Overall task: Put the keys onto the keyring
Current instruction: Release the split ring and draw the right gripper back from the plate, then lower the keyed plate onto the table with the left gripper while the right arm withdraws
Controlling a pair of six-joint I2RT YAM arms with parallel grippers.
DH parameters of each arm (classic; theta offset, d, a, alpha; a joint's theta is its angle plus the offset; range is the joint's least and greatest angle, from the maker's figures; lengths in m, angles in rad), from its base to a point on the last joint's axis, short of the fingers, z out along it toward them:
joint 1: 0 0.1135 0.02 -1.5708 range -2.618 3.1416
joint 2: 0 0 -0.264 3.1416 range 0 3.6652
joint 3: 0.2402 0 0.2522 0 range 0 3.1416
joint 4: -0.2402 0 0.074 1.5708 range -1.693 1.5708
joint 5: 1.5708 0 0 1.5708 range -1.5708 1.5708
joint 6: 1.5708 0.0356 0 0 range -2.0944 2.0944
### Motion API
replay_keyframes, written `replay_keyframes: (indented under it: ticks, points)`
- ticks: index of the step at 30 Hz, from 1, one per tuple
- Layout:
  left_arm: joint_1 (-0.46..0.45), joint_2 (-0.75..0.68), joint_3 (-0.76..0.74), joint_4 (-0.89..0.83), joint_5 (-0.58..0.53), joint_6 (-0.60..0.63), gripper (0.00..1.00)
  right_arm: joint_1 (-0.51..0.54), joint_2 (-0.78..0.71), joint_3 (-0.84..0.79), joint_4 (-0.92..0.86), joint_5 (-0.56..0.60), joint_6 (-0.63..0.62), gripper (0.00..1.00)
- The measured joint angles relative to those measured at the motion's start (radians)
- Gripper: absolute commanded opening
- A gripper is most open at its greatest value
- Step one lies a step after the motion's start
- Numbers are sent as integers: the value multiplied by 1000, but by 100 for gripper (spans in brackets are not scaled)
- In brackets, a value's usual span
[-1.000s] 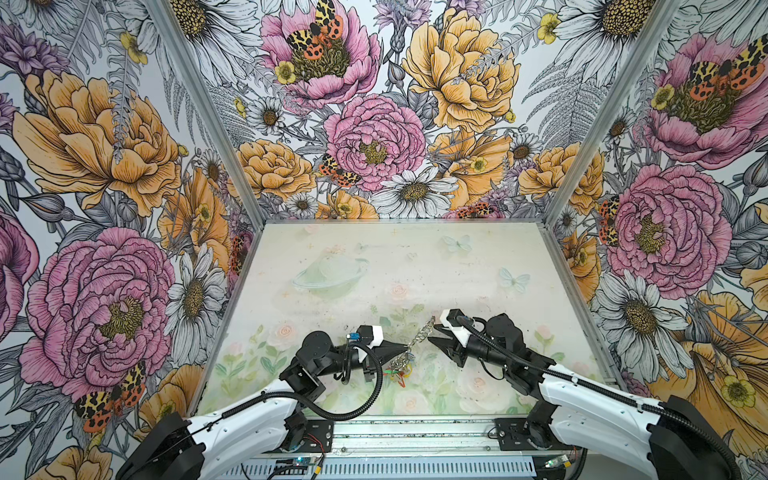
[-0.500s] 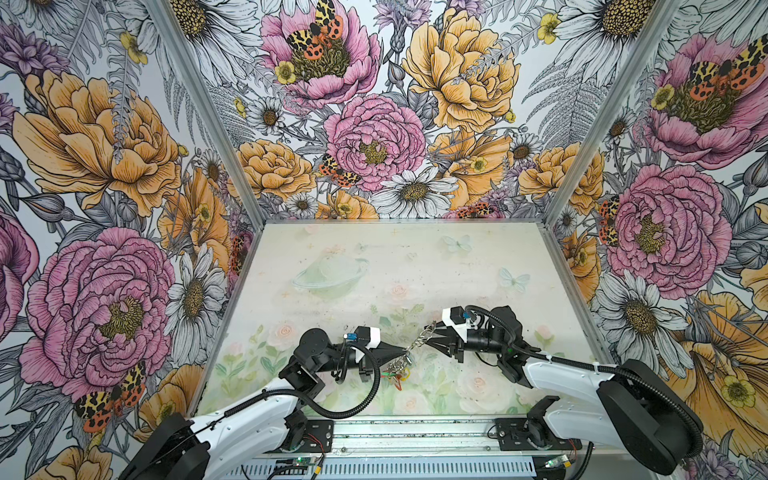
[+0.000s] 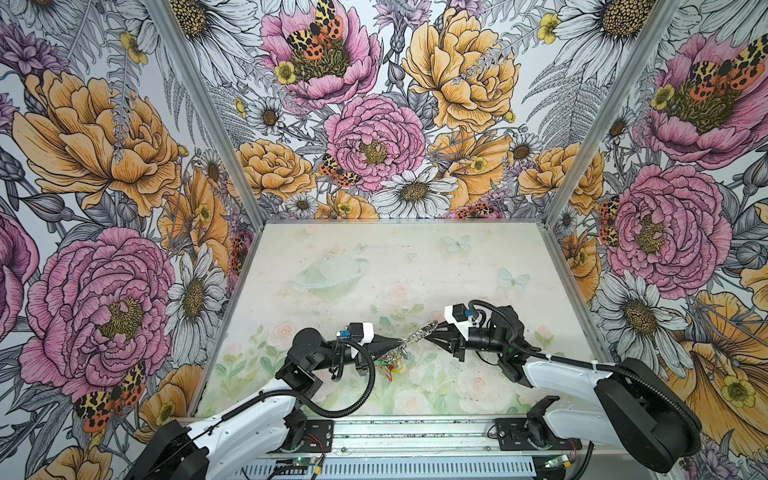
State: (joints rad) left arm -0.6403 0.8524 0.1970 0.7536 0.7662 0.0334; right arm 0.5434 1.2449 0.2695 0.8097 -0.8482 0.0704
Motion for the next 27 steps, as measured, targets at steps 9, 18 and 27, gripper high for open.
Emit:
replay_keyframes:
  ticks: [9, 18, 27]
  points:
    - [31, 27, -2, -3, -68, -1, 0, 8, 6, -31, 148, -86, 65, 22]
    - [39, 26, -12, -9, -113, 3, 0, 10, 34, -31, 204, -124, 134, 0]
    - [42, -3, -12, -127, -377, 26, 53, 43, -187, 202, -497, 261, 104, 0]
